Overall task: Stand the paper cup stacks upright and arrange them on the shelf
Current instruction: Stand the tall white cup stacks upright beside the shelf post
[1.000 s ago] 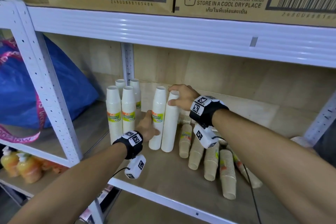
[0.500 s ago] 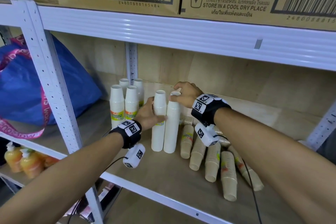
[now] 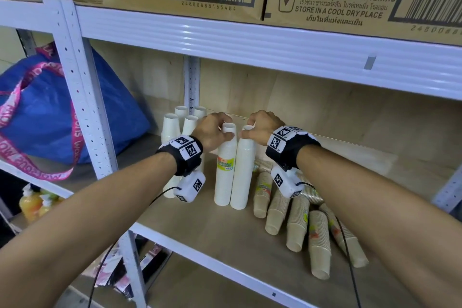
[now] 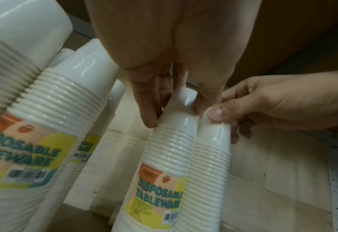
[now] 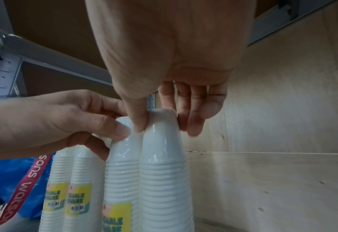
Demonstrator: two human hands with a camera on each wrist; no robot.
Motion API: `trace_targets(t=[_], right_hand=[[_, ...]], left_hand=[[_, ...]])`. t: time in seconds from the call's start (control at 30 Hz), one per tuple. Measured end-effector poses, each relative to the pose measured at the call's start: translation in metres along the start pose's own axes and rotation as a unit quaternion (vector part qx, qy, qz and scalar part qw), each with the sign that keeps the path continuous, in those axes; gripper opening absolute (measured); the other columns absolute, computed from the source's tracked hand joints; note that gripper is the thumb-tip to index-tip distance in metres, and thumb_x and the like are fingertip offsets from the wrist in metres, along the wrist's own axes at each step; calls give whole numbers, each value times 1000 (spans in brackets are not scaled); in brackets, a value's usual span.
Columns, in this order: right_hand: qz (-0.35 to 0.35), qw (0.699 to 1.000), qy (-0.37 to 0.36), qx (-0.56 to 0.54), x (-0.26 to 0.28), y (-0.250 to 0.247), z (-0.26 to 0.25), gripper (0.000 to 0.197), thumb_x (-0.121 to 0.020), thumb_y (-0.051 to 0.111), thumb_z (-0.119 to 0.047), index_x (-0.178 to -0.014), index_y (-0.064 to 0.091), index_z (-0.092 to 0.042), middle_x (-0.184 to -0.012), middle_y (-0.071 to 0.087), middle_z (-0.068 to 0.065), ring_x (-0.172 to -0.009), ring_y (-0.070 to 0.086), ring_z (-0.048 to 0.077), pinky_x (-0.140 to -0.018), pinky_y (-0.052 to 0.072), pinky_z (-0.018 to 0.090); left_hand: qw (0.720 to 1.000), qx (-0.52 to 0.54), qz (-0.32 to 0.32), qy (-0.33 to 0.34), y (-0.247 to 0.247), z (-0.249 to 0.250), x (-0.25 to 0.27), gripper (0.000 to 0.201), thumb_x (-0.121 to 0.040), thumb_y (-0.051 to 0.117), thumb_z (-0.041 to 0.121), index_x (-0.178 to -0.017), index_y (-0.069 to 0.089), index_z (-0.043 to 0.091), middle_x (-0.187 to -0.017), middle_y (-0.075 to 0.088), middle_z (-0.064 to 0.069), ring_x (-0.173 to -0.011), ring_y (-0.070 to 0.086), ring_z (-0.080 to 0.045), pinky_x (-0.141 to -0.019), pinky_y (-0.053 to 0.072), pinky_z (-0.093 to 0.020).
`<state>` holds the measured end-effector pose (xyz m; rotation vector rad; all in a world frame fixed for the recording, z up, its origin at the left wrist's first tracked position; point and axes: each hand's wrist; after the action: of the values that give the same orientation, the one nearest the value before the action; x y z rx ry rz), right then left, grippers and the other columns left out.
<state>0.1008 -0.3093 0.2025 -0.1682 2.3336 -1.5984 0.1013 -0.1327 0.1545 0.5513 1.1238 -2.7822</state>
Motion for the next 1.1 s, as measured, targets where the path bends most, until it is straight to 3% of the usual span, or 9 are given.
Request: trace_targets(t=[0.33,0.43,0.53,0.77,0.87,0.97,1.1], right_hand=[[-39,998,-3,-41,-1,-1,3,44,-79,71,-28,-120,61,-19,-118,58,4,-111,56,22,-81,41,25],[-17,1000,1,-14,2,-4,1,45,-77,70,-37,-116,61,-17,-107,60,4,-103,61,26,-84,51,31],[1,1000,8,16,4,-6,-3,39,-77,69,-38,-104,63,-11,-105,64,8,-92,62,27,-76,51,32],[-25,1000,-9,8,7,-7,-10,33,-82,65,-20,-112,65,-7,-115,62,11,-101,60,26,-79,49,30],[-8,1000,-7,1,8,-7,-10,37,-81,66,-25,-112,64,-5,-114,64,13,-101,62,29,-82,52,34],[-9,1000,9,9,6,-6,-10,38,-80,68,-32,-108,65,-6,-108,65,10,-91,62,26,-74,50,30],[-27,999,11,17,5,-6,-14,35,-81,65,-20,-111,65,-4,-113,64,13,-100,64,28,-80,53,32]], left_hand=[[1000,-13,3,-6,1,6,1,32,-82,73,19,-112,62,17,-99,62,3,-87,59,-17,-81,50,-29],[1000,-20,-1,-12,1,7,1,34,-82,73,20,-114,61,18,-99,62,3,-87,59,-17,-79,47,-27],[1000,-21,2,-10,1,8,1,34,-82,73,19,-113,62,17,-97,62,3,-87,58,-17,-77,45,-25],[999,-30,2,-13,1,11,3,37,-82,73,19,-118,61,16,-101,62,1,-90,57,-16,-80,46,-26],[999,-31,1,-16,0,12,3,38,-83,73,20,-118,60,16,-100,61,2,-91,57,-16,-79,45,-26],[999,-31,0,-18,0,11,2,38,-83,73,20,-118,61,16,-98,61,3,-91,58,-16,-77,45,-25],[1000,-27,0,-16,1,9,1,38,-81,73,20,-117,61,15,-98,62,1,-89,59,-17,-75,43,-24]])
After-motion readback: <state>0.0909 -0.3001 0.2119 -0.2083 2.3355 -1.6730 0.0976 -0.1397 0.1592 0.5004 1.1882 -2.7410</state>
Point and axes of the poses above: each hand's wrist, its own x-axis away from the middle knuckle, its own y-axis out of the palm, z = x × y
